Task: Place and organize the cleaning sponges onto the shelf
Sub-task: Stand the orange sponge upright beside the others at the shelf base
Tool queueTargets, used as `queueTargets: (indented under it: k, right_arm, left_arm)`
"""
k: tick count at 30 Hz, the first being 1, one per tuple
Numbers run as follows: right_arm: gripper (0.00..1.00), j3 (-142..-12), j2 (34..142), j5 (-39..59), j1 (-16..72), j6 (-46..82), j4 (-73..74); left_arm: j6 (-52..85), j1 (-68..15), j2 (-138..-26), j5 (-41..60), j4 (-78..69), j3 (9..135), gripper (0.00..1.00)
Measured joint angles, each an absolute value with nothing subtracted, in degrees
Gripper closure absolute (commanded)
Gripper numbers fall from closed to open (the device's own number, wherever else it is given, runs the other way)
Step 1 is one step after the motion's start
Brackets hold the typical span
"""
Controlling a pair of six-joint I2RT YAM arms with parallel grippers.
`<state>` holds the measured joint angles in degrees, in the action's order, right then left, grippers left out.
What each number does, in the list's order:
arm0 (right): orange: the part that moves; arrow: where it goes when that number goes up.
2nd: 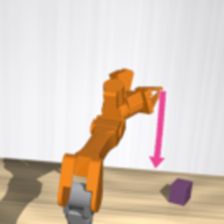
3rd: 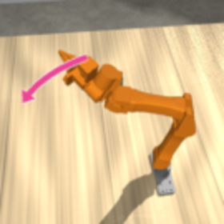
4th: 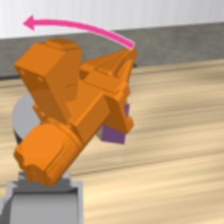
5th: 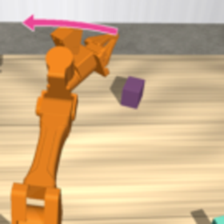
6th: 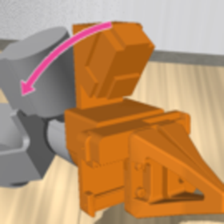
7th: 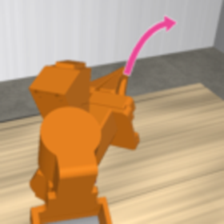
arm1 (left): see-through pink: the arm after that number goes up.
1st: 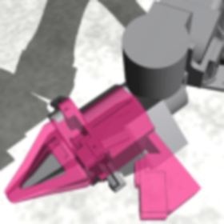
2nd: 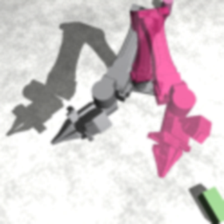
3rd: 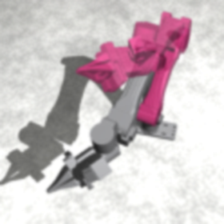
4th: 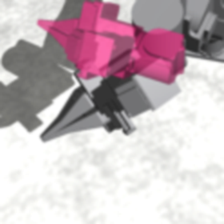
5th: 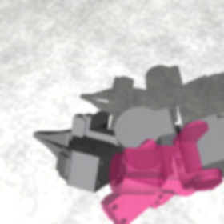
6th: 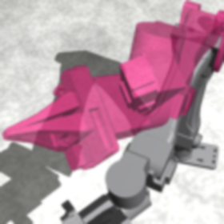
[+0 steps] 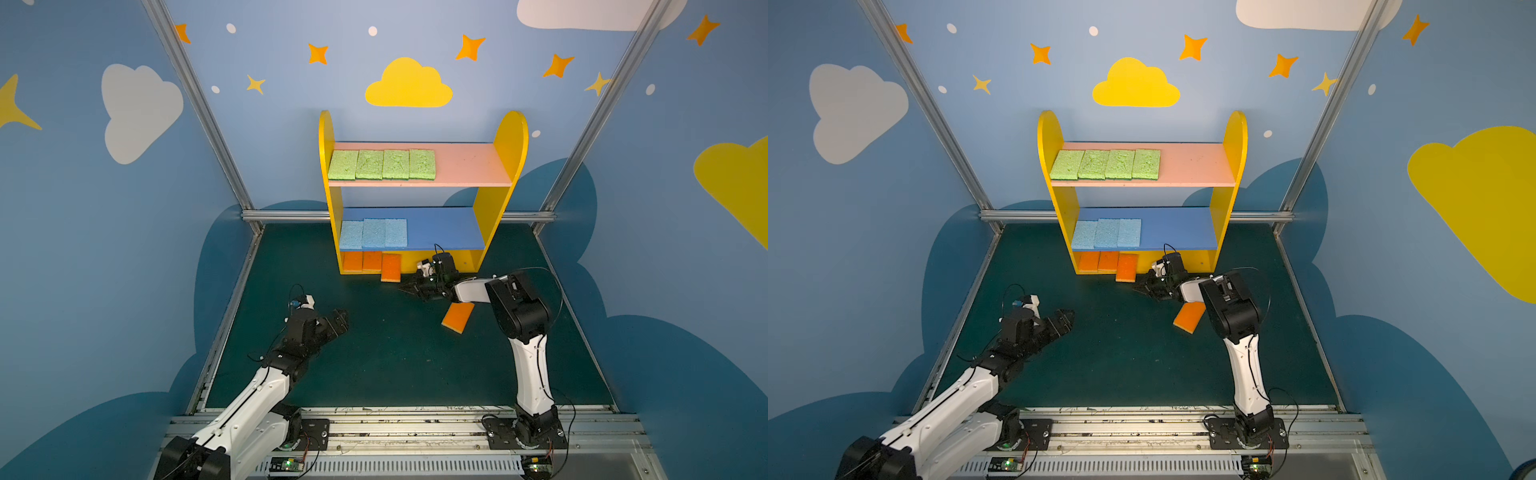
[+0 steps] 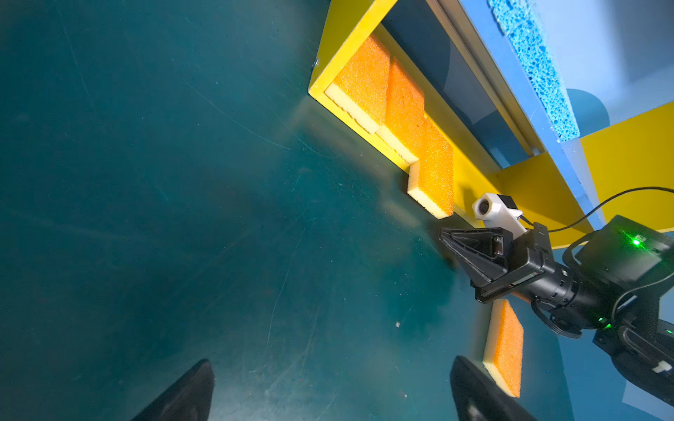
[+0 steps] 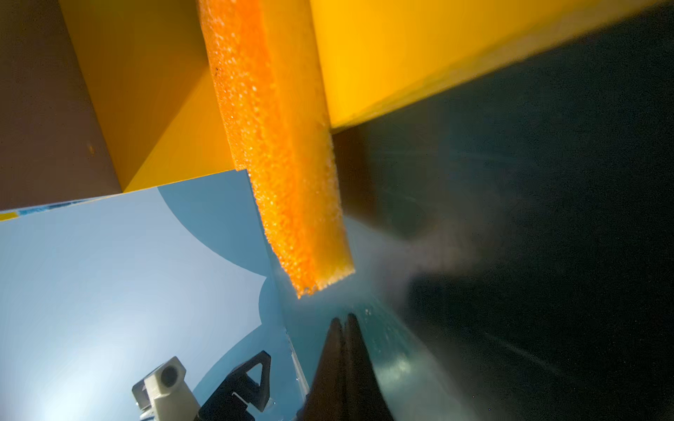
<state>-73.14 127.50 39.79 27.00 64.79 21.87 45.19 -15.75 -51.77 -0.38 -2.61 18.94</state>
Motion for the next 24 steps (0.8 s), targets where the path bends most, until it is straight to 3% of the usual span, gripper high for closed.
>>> queueTargets:
  k: [24]
  right_arm:
    - [1.00,-79.7,133.3,35.6,27.1,69.7,25.6]
  left_arm:
    - [45.2,-15.4,-54.9,0.0,-3.5,18.7,0.00]
